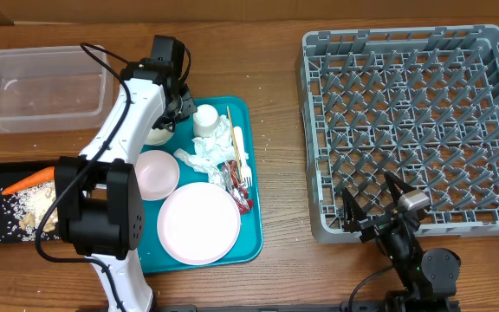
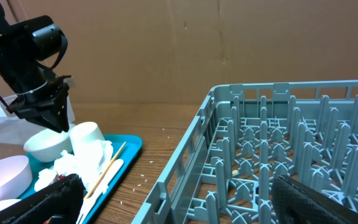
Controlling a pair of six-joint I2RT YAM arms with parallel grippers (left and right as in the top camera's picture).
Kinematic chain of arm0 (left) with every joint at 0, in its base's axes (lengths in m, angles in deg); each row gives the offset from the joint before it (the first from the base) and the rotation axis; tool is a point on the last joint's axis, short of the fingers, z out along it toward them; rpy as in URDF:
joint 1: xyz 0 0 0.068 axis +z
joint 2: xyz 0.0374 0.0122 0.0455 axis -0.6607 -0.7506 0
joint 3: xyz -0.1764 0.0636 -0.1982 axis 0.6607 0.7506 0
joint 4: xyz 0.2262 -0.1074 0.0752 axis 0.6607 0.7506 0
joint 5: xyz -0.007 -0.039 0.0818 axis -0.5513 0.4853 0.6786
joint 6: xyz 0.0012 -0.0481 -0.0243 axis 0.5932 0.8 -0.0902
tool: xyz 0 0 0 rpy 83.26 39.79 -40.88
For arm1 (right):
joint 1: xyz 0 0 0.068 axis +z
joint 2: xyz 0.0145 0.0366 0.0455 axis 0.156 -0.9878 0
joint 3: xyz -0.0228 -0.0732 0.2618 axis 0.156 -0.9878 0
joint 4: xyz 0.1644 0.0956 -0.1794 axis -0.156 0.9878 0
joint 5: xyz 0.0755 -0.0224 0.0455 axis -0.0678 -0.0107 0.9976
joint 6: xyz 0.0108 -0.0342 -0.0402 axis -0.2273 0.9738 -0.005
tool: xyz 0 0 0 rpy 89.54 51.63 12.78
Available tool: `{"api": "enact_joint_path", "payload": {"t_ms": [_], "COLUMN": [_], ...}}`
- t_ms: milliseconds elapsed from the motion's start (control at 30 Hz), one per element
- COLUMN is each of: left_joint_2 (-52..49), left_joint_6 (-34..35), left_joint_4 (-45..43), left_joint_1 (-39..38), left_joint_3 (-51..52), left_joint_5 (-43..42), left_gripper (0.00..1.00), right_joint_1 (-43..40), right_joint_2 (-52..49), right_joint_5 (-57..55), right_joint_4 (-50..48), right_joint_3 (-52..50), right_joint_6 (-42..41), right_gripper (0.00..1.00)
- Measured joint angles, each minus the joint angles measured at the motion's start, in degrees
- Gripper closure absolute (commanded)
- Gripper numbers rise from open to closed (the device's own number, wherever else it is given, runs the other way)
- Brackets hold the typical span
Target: Sort waste into correct bins and load items into the dishwasher rack
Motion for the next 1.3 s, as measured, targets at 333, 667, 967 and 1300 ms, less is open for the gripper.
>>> {"api": "enact_joint_path", "payload": {"t_ms": [333, 667, 967, 1300], "left_joint_2": [-0.3, -0.2, 1.2, 13.0], "left_joint_6": [0.2, 0.6, 0.6, -3.5], "left_joint_4": [20.0, 41.9, 43.8, 43.8], "left_joint_1": [0.0, 0.0, 2.8, 21.1], "left_joint_3": [-17.1, -36.7, -37.3, -37.6], "left_joint_5": [0.1, 0.9, 2.7, 1.7], "left_gripper": [0.57, 0.00, 0.00, 0.00], "right_joint_1": [0.0, 0.0, 0.0, 0.0], "right_joint_2": [0.0, 0.0, 0.0, 0.0], "right_joint_5": [0.0, 0.0, 0.0, 0.0], "right_joint_4": [0.0, 0.0, 0.0, 0.0], "right_joint_3": [0.0, 0.0, 0.0, 0.0], "right_joint_6": [0.0, 0.0, 0.0, 0.0], "right_gripper": [0.00, 0.00, 0.00, 0.00]}}
